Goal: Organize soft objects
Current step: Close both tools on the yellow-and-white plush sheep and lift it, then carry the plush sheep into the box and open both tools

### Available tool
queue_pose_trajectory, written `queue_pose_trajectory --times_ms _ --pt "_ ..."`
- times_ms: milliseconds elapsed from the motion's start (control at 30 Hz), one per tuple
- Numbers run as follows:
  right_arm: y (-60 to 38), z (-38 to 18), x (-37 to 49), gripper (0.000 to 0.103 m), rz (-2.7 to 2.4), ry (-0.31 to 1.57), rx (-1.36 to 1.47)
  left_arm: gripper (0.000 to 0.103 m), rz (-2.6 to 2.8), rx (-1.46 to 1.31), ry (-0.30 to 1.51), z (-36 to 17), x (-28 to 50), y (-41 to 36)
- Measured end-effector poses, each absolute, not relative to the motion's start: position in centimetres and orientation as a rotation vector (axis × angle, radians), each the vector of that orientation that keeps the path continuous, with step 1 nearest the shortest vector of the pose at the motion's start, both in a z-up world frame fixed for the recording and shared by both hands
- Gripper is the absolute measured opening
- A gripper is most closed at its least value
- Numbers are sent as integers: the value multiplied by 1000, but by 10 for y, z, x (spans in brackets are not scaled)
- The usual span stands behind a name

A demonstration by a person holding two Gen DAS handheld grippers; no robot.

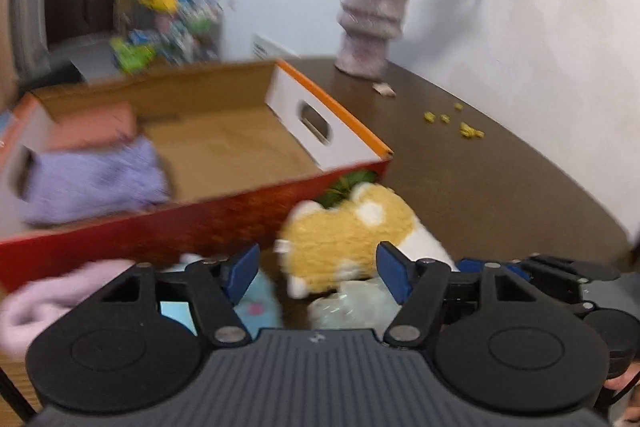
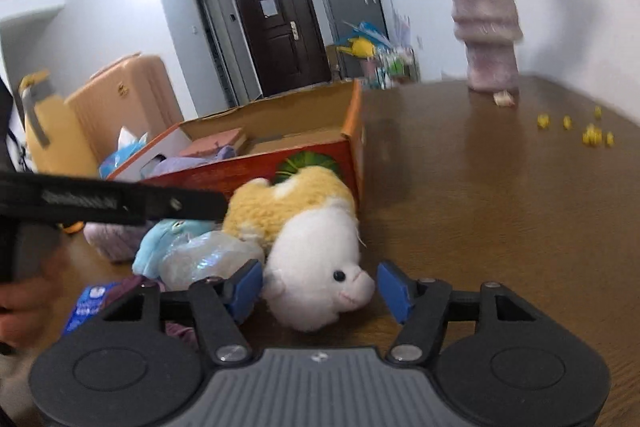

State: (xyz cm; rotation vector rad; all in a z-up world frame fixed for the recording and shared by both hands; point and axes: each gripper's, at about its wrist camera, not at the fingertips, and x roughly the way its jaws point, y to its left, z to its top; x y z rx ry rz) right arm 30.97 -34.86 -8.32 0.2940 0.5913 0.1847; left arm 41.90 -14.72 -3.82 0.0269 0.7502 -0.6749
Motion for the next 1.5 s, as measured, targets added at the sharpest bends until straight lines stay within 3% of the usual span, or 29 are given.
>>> queue_pose_trajectory --times_ms 167,200,333,700,1133,1300,1500 --pt "-351 -93 320 63 236 603 319 58 -690 -47 818 -57 432 -154" --pt "-351 -95 322 60 237 609 321 51 -681 -46 809 -58 433 -154" --pt "-351 -94 320 53 239 599 326 43 -678 -50 773 -57 432 -153" --pt "-330 -17 238 51 271 449 259 43 -708 -57 584 14 348 -124" --pt "-279 -6 165 50 358 441 269 43 -652 -118 550 24 259 -53" --pt "-282 6 189 50 355 423 250 43 -655 -114 521 30 283 -56" --pt "-300 29 300 49 338 426 216 43 -658 -99 544 51 397 -83"
